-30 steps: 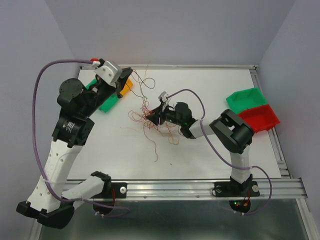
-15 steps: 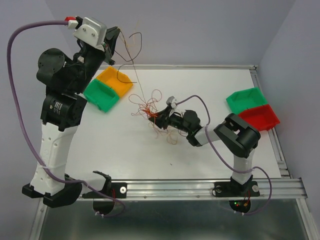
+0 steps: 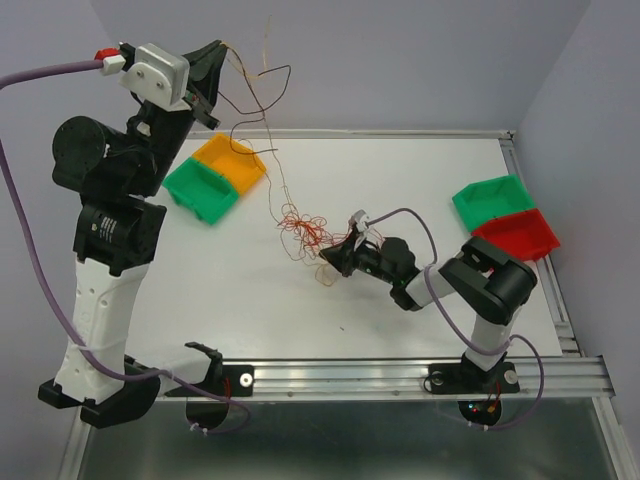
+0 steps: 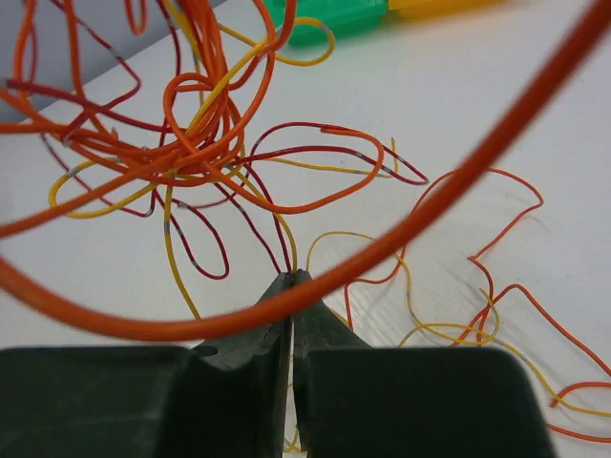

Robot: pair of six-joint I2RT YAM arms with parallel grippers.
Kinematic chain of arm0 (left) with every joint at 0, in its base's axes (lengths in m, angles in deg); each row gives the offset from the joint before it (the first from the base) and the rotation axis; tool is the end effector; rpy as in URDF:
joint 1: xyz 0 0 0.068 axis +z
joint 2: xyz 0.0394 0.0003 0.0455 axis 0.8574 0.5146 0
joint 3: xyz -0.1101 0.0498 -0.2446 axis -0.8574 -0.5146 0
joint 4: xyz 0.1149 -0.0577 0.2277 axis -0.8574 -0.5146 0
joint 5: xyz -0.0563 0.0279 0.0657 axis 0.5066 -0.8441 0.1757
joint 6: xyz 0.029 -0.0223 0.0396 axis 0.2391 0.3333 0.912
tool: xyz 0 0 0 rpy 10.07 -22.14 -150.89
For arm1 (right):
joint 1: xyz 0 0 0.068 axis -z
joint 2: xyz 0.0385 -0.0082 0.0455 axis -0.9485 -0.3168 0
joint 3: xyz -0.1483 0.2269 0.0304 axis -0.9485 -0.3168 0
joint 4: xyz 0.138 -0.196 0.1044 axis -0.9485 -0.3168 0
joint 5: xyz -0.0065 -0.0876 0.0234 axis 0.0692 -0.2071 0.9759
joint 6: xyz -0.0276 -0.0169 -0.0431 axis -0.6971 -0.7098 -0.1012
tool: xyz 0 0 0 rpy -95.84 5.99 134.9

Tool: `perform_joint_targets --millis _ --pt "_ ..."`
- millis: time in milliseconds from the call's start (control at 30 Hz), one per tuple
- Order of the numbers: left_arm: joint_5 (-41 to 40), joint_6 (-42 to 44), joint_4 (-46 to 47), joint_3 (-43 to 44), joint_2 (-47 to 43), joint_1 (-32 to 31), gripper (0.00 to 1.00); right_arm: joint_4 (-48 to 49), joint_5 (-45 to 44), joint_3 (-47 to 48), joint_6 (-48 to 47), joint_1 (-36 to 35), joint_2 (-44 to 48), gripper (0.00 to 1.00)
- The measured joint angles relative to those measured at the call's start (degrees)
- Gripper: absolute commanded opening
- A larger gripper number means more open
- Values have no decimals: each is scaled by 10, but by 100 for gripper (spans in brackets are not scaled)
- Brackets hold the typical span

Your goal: Untangle the cables

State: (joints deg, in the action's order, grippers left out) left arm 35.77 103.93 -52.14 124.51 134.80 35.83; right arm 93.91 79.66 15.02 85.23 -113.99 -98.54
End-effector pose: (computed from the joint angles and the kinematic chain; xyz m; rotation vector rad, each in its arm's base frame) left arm 0.1345 -0.0667 0.6274 0.5144 0.7829 -0.2246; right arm 0.2337 0.2282 0.1478 -0.6722 1.5600 0.9721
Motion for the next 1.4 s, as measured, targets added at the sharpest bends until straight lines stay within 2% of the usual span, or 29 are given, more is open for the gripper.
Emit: perform_joint_targets --millis 133,300,400,567,600,733,867,900,1167,1400 --pt "-55 11 6 0 12 0 0 4 -29 -28 7 0 33 1" --pt "-178 41 40 -47 -2 0 0 -2 -136 -80 30 0 87 1" --pt "-254 77 73 -94 -22 0 0 -43 -205 -87 42 0 122 1" --pt "-341 124 112 -100 -24 -1 0 -142 -349 -87 71 0 163 1" --pt "-356 133 125 -103 -26 -1 0 -165 -381 -88 78 0 173 6" --pt "-384 150 150 -107 -33 -1 0 -230 -478 -95 97 0 219 7" --pt "-402 160 171 -107 -40 -1 0 -269 -533 -115 106 3 269 4" --pt "-405 162 173 -107 -40 -1 0 -275 -541 -118 107 4 276 1" --pt "-440 179 190 -107 -38 -1 0 -351 -615 -134 147 58 365 1" --pt "-500 223 254 -116 -38 -1 0 -412 -647 -134 179 102 370 1"
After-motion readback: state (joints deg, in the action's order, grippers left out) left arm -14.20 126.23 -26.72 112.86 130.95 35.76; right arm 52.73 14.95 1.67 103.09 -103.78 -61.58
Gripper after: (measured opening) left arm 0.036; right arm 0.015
